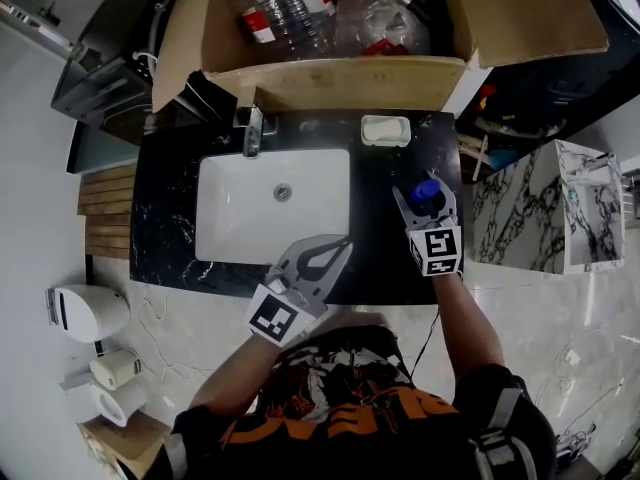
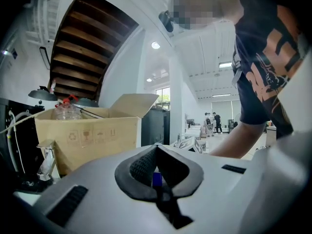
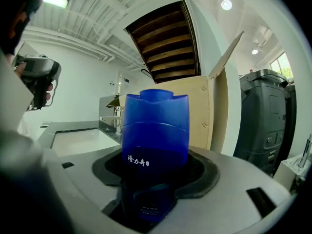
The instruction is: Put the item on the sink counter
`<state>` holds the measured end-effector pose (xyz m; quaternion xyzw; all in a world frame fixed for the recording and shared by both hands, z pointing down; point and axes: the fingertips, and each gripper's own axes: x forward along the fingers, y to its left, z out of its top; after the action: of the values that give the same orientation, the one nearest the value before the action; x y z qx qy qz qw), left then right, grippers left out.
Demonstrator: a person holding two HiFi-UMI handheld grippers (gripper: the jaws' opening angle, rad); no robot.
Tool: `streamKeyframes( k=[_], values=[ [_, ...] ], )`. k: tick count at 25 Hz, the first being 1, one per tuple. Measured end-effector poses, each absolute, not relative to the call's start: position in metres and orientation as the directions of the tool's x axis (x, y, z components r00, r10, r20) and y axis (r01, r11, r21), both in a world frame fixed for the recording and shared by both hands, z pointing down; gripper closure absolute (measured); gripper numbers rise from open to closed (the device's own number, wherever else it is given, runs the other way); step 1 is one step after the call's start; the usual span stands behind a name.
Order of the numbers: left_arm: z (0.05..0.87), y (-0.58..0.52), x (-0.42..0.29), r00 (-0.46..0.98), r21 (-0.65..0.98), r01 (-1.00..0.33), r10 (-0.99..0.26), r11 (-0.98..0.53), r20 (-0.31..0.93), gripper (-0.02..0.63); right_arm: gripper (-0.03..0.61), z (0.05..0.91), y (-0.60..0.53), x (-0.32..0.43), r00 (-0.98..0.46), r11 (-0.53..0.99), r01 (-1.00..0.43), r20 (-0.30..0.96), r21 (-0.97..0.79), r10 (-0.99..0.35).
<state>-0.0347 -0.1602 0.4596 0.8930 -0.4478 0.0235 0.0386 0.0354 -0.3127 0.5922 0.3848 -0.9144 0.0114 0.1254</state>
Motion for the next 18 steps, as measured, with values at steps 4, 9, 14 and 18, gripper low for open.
streamKeyframes(
  k=[4, 9, 14, 18],
  values=[
    [0.46, -0.162, -0.03, 0.6, 0.065, -0.8, -0.797, -0.596, 0.075, 0.6, 0.293, 0.591, -0.313, 0.036, -0.684, 0.713, -0.697, 0.228, 0.077, -0.693],
    [0.46, -0.163, -0.026, 0.607, 0.066, -0.794, -0.791, -0.604, 0.074, 0.6, 0.287, 0.591, -0.311, 0.035, -0.701, 0.724, -0.686, 0.206, 0.068, -0.683],
    [0.459, -0.162, -0.022, 0.622, 0.061, -0.783, -0.778, -0.619, 0.086, 0.6, 0.187, 0.591, -0.307, 0.033, -0.717, 0.737, -0.674, 0.189, 0.06, -0.671],
    [0.457, -0.163, -0.023, 0.623, 0.066, -0.782, -0.778, -0.619, 0.084, 0.6, 0.176, 0.589, -0.307, 0.031, -0.712, 0.73, -0.681, 0.178, 0.06, -0.679]
  ],
)
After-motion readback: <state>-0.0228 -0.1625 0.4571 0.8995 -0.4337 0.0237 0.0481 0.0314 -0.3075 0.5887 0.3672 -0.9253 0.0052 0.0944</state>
